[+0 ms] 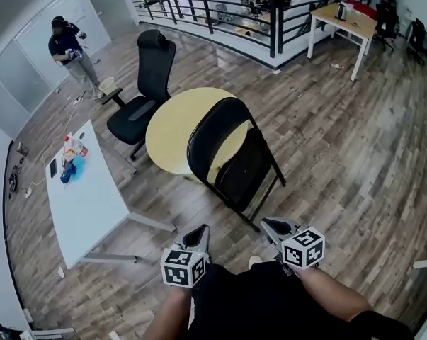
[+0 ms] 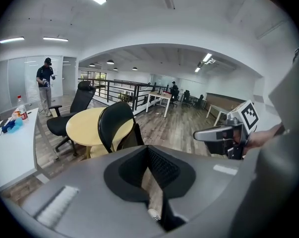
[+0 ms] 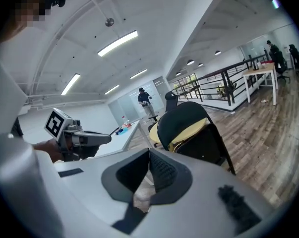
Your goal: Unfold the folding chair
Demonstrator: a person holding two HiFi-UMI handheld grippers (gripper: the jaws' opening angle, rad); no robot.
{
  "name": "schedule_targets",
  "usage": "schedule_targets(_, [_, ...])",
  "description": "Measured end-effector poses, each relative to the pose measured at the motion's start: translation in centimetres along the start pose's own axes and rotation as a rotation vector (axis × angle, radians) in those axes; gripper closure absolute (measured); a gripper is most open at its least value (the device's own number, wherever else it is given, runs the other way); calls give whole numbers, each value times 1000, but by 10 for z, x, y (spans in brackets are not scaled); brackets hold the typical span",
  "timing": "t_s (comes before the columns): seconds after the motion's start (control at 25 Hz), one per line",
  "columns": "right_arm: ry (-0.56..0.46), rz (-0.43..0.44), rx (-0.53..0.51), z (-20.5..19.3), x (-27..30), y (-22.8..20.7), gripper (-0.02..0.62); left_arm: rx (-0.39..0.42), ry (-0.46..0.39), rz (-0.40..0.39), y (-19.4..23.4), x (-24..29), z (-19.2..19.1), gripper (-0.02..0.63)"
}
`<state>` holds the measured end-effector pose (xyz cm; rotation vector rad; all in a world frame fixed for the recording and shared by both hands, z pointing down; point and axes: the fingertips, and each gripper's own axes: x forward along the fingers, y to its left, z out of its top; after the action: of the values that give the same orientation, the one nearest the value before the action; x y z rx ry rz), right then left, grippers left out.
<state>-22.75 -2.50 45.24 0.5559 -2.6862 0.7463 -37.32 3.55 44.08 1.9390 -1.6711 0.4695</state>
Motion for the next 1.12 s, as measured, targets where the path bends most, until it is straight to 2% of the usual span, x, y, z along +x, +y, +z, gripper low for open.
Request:
schedule_targets(0.2, [-7, -91, 41, 0, 1, -25, 589, 9, 4, -56, 10, 27, 12, 598])
schedule_targets(0.48, [-41, -200, 62, 16, 13, -41, 589, 68, 19, -144, 35, 66, 40, 598])
schedule_targets(0.64, [-70, -273, 103, 17, 28, -53, 589, 128, 21, -204, 54, 84, 57, 598])
schedule_targets(0.84, [-107, -399, 151, 29, 41, -72, 589, 173, 20, -231, 102, 98, 79, 598])
schedule_targets(1.0, [-131, -446, 157, 43, 61, -67, 589, 182, -8, -212, 152, 115, 107, 595])
schedule_targets(1.12, [-135, -476, 167, 49, 74, -60, 589, 176, -8, -216, 181, 134, 128, 568])
